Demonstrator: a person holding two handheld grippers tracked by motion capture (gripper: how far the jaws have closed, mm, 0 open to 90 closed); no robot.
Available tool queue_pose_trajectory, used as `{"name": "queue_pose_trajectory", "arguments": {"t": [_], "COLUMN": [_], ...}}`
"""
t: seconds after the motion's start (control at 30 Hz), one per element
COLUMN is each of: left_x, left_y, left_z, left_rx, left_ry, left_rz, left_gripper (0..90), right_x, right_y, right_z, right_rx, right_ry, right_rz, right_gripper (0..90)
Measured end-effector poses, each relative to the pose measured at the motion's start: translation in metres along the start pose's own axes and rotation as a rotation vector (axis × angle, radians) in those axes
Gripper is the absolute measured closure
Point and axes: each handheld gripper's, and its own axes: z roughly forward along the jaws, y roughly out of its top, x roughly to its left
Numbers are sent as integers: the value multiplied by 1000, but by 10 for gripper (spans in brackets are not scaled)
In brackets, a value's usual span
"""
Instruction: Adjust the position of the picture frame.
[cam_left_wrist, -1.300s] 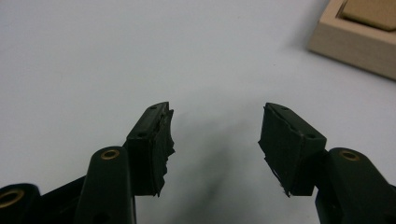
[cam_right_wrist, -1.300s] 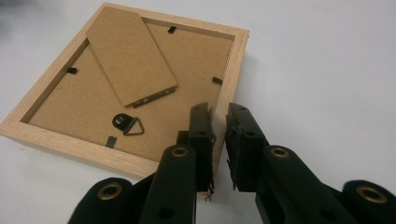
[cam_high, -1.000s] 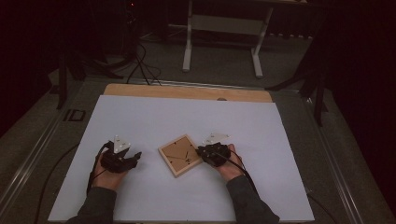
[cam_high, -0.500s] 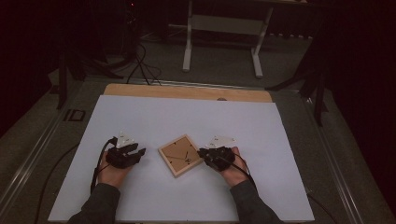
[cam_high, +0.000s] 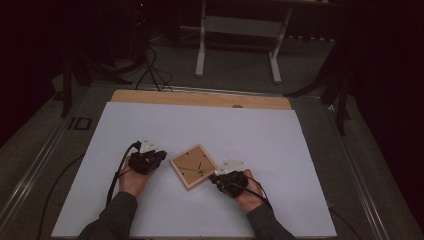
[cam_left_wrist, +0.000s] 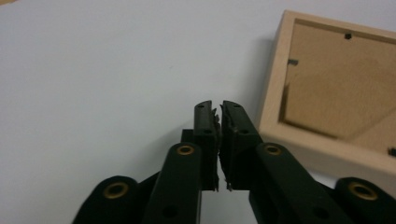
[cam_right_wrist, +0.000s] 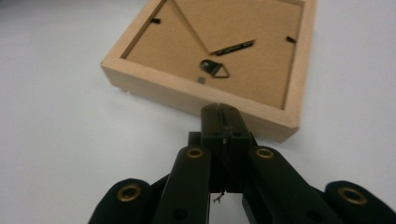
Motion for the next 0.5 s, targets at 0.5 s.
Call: {"name": "queue_pose_trajectory", "arguments": {"t": [0.5], "left_x": [-5], "left_y": [1], "left_z": [11], "left_rx": [41], "left_ry": [-49], "left_rz": [28], "left_gripper": [894], "right_x": [6], "right_y": [-2], "right_z": [15], "right_rx": [44], "right_ry": [5], "right_rz": [-17], "right_gripper": [900]}}
